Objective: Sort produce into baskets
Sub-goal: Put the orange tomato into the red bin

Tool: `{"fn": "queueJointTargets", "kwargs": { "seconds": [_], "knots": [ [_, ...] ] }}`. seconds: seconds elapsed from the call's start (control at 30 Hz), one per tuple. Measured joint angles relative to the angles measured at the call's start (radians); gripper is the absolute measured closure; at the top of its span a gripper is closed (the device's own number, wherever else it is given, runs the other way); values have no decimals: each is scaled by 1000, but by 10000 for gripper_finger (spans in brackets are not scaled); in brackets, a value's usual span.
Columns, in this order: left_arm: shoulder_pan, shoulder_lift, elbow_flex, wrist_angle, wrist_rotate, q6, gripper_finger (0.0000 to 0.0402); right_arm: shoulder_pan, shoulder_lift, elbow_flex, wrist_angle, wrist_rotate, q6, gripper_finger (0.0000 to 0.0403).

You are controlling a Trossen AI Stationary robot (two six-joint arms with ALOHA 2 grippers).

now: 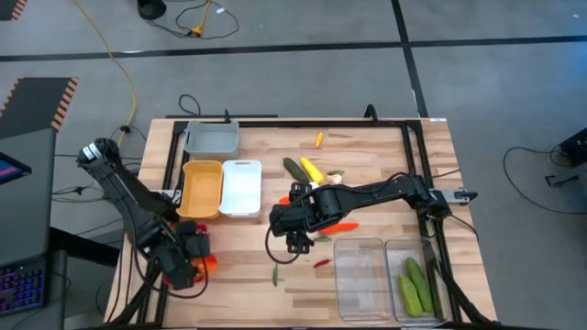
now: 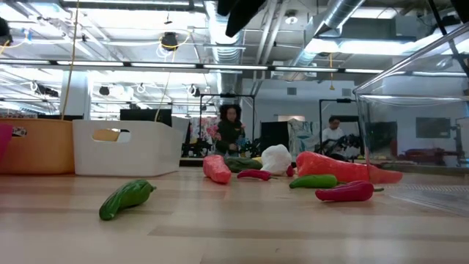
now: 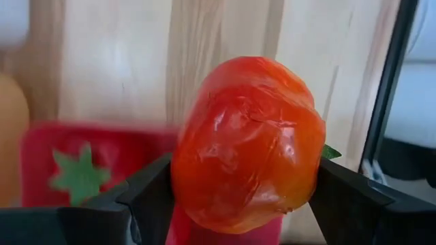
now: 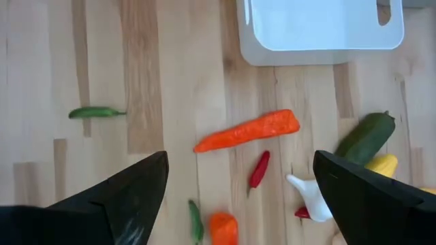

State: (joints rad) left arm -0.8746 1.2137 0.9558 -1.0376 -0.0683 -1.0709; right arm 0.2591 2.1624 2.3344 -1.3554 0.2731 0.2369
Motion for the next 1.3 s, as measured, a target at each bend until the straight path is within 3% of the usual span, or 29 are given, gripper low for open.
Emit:
{"fn": "queueJointTargets", "kwargs": {
  "seconds": [0.27,0.57,1.3],
  "knots": [
    [-58,0,0,-112,104,-144,129,-8,0,0,1,0,-2,10],
    [-70,0,0,-202,144,-181,129,-8,0,0,2,-1,-2,10],
    [-66,1,0,-248,136,-195,74,-8,0,0,2,-10,0,10]
  ]
}}
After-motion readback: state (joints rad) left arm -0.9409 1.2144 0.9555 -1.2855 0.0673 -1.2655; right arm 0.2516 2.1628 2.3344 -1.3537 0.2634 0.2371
